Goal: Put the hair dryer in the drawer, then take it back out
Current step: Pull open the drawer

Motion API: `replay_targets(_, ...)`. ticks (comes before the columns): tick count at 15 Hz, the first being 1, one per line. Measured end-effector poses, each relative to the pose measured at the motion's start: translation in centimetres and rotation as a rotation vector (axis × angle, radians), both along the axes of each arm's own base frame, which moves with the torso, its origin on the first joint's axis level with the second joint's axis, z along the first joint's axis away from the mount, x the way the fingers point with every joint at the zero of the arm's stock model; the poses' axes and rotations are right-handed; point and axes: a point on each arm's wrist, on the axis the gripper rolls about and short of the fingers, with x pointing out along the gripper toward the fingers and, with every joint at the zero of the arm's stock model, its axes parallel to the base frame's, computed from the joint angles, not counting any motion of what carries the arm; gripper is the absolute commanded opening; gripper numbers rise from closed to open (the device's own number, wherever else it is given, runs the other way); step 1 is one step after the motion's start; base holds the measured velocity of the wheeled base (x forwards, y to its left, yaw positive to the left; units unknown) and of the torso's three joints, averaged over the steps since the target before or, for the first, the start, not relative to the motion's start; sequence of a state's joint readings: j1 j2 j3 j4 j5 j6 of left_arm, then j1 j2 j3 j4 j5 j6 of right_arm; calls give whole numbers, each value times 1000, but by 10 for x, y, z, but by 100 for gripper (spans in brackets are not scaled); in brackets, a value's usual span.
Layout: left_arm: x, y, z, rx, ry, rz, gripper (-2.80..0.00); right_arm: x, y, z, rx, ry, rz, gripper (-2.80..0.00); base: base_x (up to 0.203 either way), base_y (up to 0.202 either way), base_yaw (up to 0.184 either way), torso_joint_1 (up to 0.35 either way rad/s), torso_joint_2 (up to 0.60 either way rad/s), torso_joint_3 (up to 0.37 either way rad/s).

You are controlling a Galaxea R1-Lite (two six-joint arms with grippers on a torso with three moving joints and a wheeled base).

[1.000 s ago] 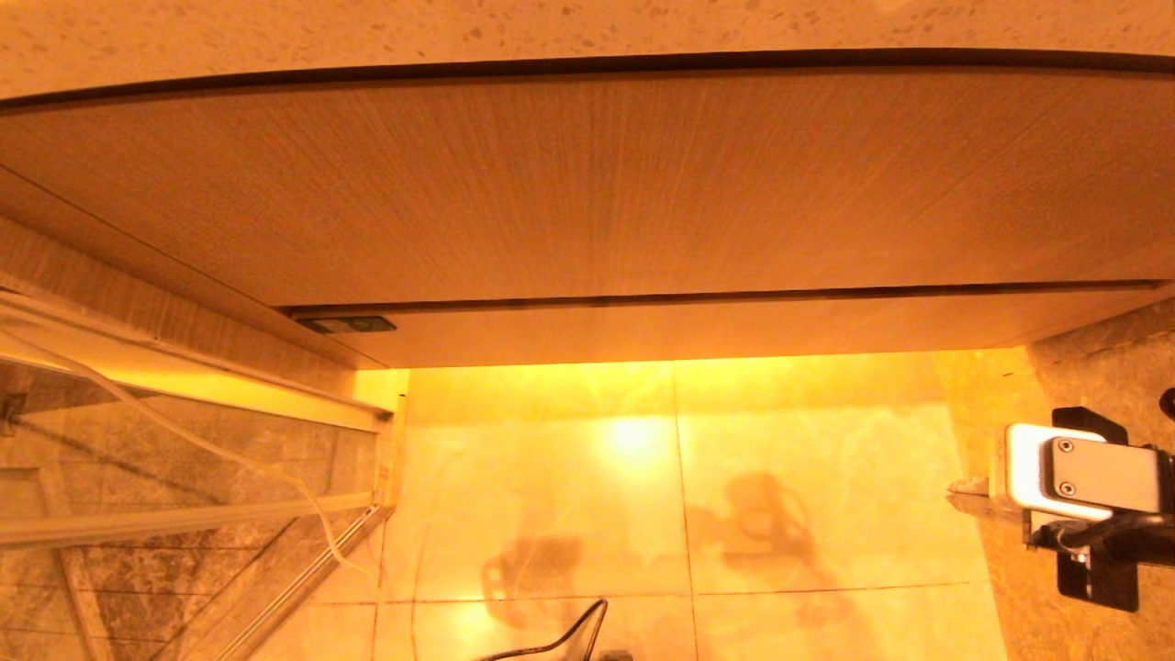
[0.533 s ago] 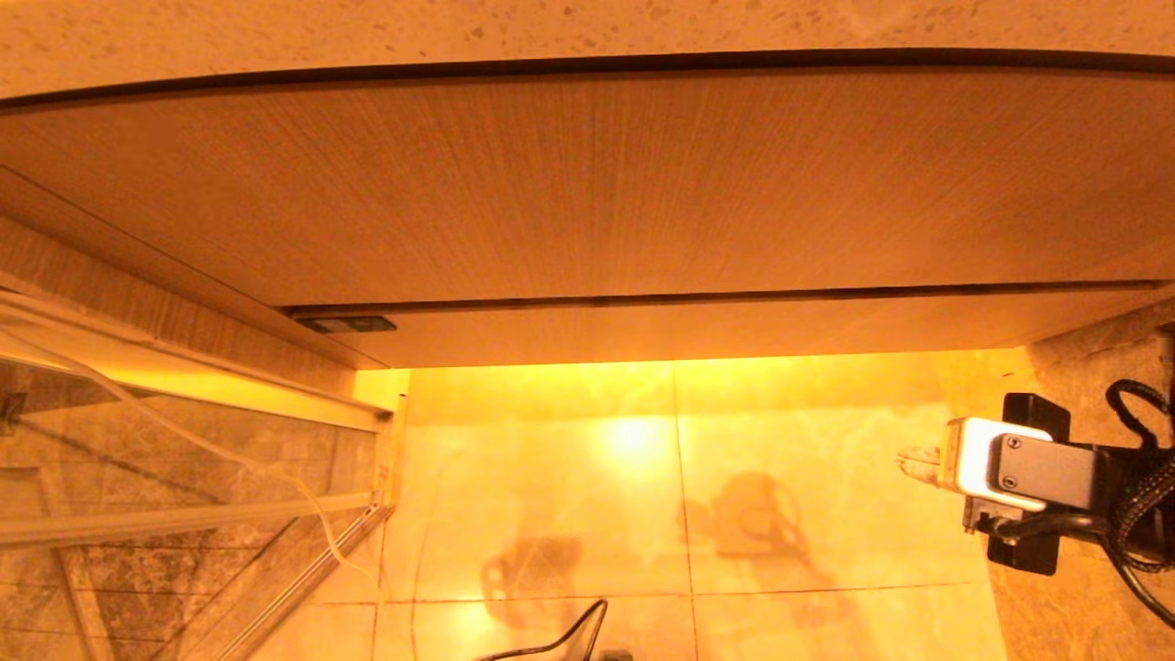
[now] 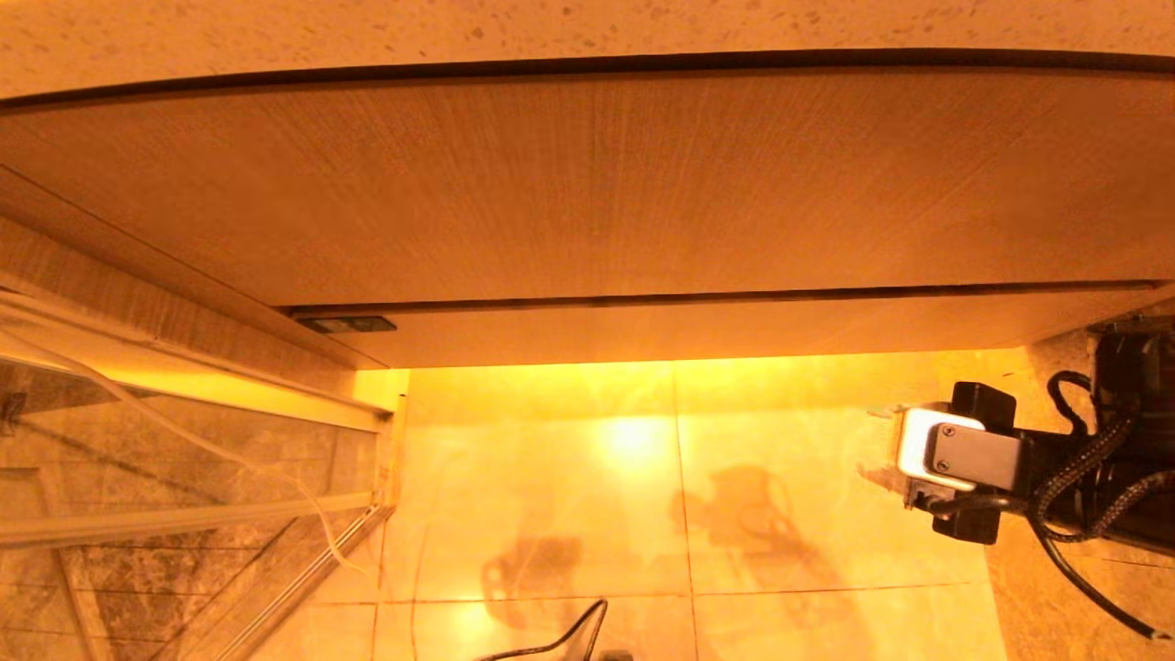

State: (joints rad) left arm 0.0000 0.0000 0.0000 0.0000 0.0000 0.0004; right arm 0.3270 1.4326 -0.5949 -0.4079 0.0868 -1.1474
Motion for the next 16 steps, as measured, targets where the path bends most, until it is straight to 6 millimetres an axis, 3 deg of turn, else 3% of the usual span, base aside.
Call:
replay_targets(8,0,0,0,0,0,0,0,42,12,-14,6,-145,4,0,0,0,0,0,0,0)
replay_targets(16,0,0,0,0,0,0,0,52,-11,-12,23,-234,172,0,0,0,0,0,0,0)
